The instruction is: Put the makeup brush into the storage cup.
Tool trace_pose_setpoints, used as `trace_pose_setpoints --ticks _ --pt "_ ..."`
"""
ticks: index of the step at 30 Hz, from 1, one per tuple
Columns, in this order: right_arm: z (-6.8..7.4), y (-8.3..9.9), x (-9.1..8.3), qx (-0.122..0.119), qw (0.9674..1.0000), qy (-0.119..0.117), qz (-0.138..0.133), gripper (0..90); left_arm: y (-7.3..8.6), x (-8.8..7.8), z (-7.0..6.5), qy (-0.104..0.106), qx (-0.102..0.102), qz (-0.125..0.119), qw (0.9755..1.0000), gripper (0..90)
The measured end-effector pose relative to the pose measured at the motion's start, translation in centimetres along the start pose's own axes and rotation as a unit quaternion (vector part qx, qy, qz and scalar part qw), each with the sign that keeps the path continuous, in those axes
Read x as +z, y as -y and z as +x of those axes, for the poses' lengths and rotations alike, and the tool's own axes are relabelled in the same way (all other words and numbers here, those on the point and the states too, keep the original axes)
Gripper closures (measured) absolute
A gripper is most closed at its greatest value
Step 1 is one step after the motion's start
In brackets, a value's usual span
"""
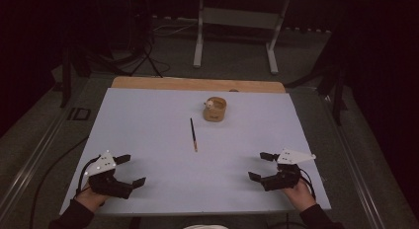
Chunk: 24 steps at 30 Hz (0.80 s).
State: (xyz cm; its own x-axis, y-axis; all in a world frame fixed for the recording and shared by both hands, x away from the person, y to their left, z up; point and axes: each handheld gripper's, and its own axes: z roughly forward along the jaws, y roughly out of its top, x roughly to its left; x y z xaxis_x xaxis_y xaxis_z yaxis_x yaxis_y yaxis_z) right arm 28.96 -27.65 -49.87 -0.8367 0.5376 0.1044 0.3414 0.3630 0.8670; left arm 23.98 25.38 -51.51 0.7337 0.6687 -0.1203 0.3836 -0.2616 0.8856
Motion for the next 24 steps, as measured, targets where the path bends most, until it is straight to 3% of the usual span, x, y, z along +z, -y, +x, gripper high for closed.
trace_pose_setpoints --ticks 14,19,22,24 --pt "0.2 -0.1 -0.2 -0.007 1.0000 0.005 -0.005 11.3 -0.5 0.4 -0.3 0.001 0.002 0.010 1.0000 0.6" --pt "0.2 -0.1 -0.4 -0.008 0.9999 0.008 -0.009 11.3 -0.9 0.3 -0.3 -0.005 -0.009 0.008 0.9999 0.6" --pt "0.1 -0.1 -0.4 -0.005 0.9999 0.007 -0.014 11.3 -1.3 0.2 -0.3 -0.009 -0.032 0.005 0.9995 0.6" --pt "0.1 -0.1 -0.6 -0.006 0.9998 0.009 -0.016 11.3 -1.7 0.0 -0.2 -0.014 -0.035 0.003 0.9993 0.6"
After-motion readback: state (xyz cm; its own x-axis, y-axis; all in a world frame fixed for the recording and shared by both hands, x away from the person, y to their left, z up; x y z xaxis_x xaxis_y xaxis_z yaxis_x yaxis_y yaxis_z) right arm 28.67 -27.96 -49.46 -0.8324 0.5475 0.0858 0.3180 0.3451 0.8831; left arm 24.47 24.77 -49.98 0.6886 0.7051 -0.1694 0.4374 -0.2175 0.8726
